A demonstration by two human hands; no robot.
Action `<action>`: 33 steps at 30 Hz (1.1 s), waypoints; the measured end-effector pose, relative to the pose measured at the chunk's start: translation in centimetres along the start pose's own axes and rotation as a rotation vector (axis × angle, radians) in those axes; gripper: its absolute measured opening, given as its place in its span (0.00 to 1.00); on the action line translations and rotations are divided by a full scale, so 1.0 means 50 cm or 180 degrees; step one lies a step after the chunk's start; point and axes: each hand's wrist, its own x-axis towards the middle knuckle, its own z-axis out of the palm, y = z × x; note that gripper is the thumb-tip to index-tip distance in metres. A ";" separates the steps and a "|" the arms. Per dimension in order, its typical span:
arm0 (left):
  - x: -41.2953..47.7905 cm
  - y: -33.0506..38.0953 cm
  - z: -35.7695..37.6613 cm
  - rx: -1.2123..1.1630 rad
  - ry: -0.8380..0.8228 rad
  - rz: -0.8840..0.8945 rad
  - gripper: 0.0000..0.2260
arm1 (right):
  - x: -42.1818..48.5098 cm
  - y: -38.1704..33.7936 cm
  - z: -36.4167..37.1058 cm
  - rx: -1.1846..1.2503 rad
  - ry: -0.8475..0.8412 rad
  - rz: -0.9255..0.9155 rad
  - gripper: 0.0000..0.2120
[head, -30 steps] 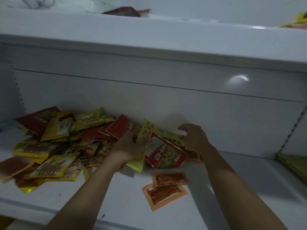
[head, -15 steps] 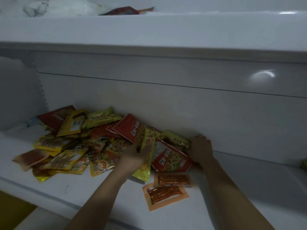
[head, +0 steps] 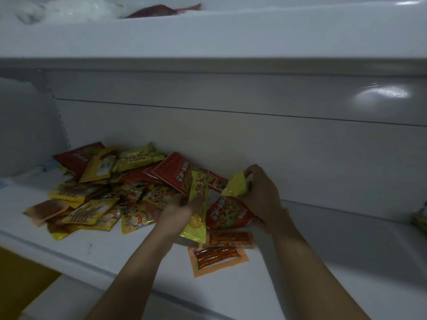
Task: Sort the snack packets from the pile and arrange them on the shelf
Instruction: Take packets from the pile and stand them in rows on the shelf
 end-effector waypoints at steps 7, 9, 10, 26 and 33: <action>-0.021 0.012 -0.004 -0.0457 0.0035 -0.0036 0.23 | -0.014 -0.068 0.020 0.1437 -0.0387 -0.0145 0.25; -0.023 0.014 -0.009 -0.0564 0.0080 -0.0047 0.18 | -0.021 -0.079 0.027 0.1548 -0.0669 -0.0311 0.27; -0.024 0.016 -0.012 -0.0611 0.0137 -0.0054 0.18 | -0.025 -0.086 0.028 0.1558 -0.0813 -0.0324 0.28; -0.043 0.014 -0.081 -0.1244 -0.0175 0.0261 0.21 | -0.066 -0.190 0.044 0.3321 -0.1826 -0.0004 0.36; -0.037 -0.010 -0.111 -0.1154 0.0281 0.0388 0.24 | -0.058 -0.202 0.075 0.2582 -0.1796 0.0439 0.33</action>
